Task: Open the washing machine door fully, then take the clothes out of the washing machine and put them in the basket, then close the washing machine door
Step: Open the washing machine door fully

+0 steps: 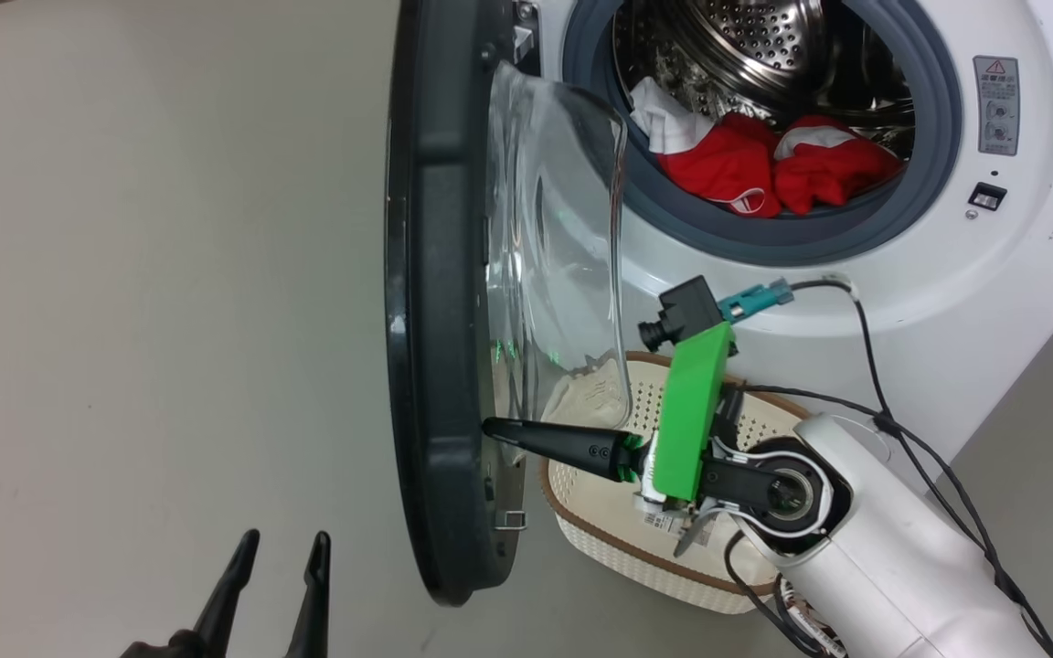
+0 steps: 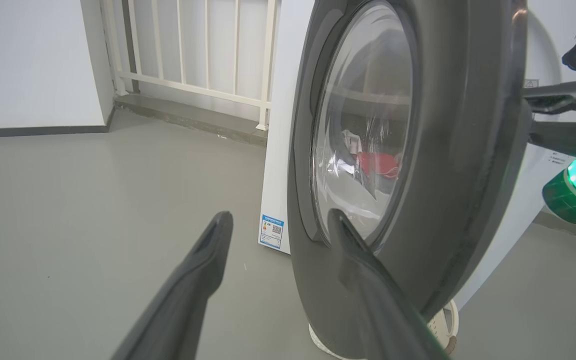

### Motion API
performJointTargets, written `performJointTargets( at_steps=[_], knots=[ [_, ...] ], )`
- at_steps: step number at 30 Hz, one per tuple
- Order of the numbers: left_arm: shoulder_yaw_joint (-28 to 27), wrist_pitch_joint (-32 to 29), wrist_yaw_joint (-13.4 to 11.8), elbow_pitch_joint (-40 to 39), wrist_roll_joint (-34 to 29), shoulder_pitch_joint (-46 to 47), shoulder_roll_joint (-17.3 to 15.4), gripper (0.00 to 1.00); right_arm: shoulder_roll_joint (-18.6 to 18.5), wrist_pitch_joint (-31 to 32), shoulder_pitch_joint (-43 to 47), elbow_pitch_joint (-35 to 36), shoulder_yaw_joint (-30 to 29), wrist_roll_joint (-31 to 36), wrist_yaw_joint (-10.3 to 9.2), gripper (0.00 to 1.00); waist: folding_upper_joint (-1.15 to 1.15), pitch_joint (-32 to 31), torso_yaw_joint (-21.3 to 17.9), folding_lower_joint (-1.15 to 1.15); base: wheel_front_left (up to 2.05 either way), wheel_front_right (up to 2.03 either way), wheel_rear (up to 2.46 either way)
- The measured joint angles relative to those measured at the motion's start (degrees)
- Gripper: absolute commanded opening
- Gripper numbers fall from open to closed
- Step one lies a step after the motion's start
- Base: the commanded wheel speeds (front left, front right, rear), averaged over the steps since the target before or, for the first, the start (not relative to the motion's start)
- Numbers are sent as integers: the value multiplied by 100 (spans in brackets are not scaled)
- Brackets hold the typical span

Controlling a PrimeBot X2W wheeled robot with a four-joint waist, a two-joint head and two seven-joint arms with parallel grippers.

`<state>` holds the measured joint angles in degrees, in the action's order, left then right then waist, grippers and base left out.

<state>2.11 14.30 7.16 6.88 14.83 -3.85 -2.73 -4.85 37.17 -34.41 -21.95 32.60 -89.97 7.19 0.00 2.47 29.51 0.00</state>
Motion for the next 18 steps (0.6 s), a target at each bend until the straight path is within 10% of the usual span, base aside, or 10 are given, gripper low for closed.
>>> performJointTargets(
  at_steps=[18],
  knots=[
    [-220,0,0,168,30,12,3,100,-478,-910,822,-165,-205,300,1,100,0,-63,-377,0,0,0,0]
  ],
)
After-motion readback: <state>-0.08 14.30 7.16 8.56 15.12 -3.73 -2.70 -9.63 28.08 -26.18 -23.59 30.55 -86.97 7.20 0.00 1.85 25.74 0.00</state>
